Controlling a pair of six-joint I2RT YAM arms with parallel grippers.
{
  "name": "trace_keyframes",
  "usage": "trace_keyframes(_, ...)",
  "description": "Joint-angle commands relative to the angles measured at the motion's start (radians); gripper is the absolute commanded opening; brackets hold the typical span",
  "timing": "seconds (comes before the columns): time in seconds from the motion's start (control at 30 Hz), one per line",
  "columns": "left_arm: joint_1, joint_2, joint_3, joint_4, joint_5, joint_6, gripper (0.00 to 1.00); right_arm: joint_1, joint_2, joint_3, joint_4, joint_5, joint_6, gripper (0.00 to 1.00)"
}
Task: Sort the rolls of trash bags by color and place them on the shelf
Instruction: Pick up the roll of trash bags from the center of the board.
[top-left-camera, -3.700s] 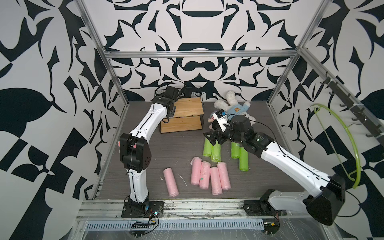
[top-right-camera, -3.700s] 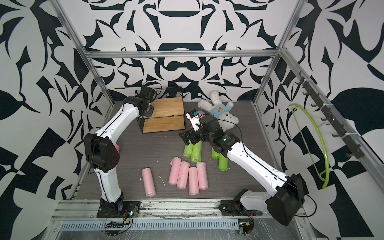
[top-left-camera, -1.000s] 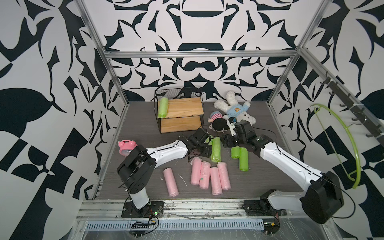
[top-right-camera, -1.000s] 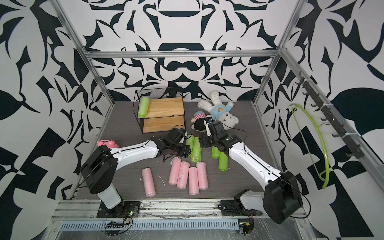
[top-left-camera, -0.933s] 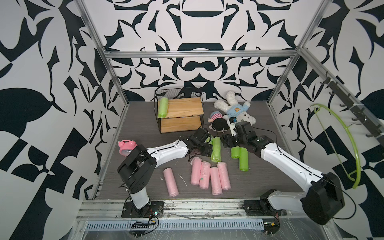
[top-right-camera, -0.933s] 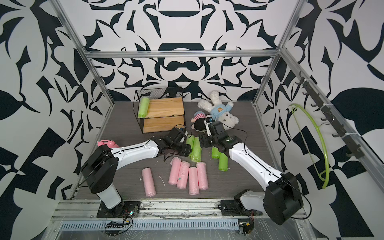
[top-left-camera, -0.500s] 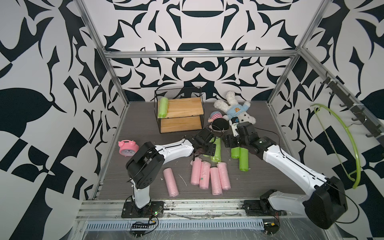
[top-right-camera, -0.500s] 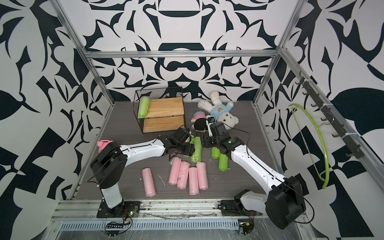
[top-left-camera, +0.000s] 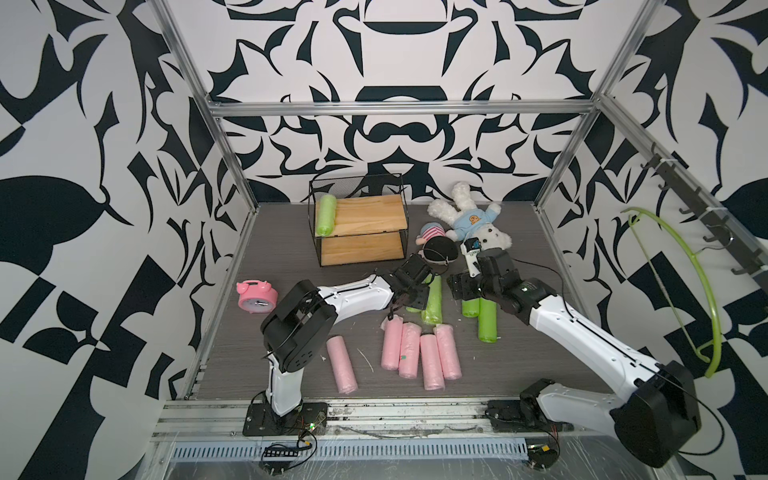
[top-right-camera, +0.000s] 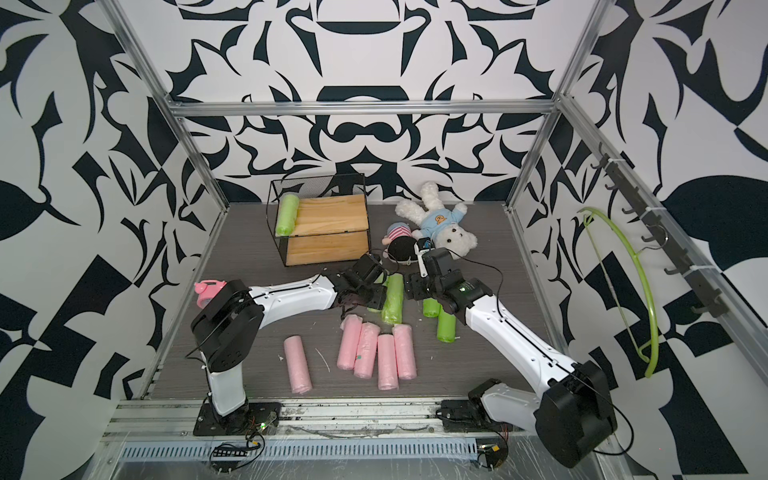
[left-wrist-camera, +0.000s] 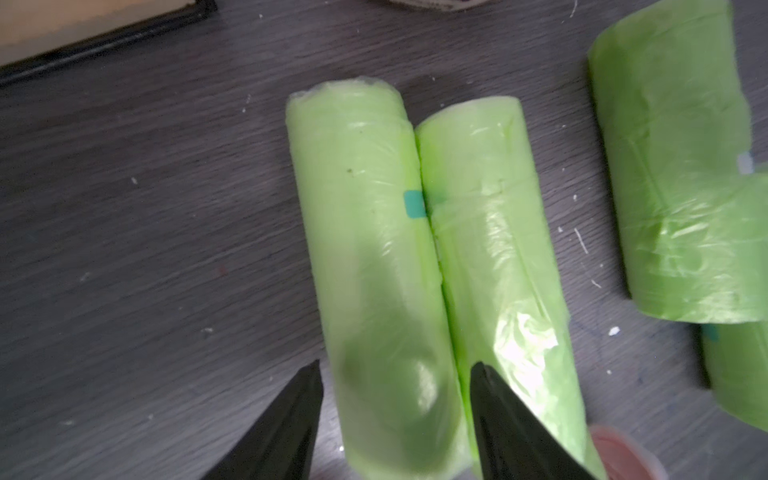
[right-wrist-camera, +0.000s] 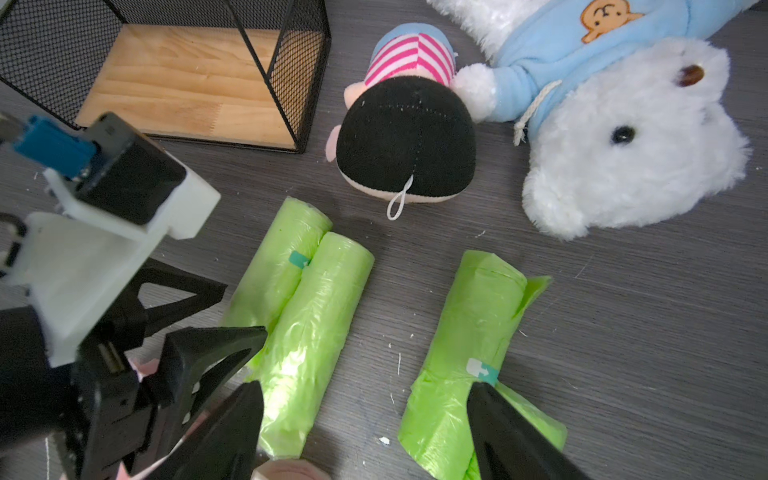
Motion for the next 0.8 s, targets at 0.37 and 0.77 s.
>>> trace_keyframes(0.37,0.014,0.11,0.09,-0.058,-0.055,0.015,0.68,0.002,-0.006,0.033,-0.006,-0.015,-0.002,0.83)
trace_keyframes(0.77,0.032,0.124,0.068,-0.002,-0.039,0.042,0.52,0.002,-0.022,-0.004,0.0,-0.009,0.013,0.83)
